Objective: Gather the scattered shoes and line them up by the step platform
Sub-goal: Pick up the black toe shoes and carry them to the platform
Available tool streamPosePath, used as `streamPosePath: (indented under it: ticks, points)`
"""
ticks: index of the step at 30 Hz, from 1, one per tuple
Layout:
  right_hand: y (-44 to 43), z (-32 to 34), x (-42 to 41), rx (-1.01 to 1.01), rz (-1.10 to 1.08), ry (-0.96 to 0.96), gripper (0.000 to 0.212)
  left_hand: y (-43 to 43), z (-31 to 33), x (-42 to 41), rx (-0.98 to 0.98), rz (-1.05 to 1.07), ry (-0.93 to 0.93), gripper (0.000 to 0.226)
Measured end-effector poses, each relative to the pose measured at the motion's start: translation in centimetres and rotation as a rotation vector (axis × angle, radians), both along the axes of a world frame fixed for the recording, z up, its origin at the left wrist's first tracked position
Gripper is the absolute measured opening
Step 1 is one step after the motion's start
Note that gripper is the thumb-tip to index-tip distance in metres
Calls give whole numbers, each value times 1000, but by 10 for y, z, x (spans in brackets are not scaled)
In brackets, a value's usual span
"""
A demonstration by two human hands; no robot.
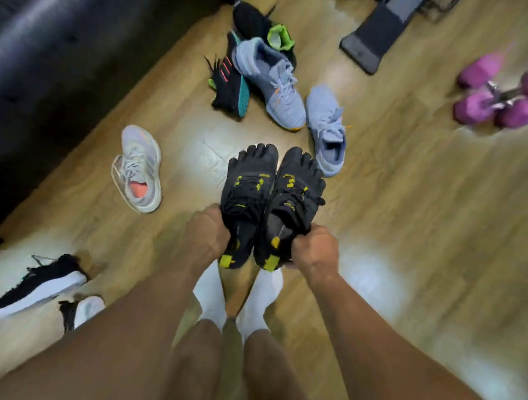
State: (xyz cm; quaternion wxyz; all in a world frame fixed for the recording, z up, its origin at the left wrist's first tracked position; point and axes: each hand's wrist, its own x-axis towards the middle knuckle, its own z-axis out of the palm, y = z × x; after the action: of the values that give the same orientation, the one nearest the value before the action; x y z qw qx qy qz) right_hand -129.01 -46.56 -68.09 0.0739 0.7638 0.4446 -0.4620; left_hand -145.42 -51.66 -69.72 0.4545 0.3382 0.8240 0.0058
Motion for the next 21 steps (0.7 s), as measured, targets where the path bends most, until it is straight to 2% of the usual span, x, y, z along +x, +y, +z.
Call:
streamPosePath:
  ticks: [5, 8, 12, 16, 21]
  points:
    - [29, 158, -31, 166, 197, 23, 36, 7, 174, -20, 168, 130, 65, 29]
    - [36, 254, -50, 265, 370, 42, 30, -3, 265, -27, 258, 251, 125, 32]
    - [38, 332, -64, 375, 481, 74, 29, -21, 343, -32, 327, 389, 196, 32]
    - [27, 403, -74, 480, 709, 139, 23, -52, 415, -29, 390, 516, 315, 24]
    - [-5, 478, -86, 578, 1018, 242, 25, -113, 480, -16, 425, 728, 439, 31]
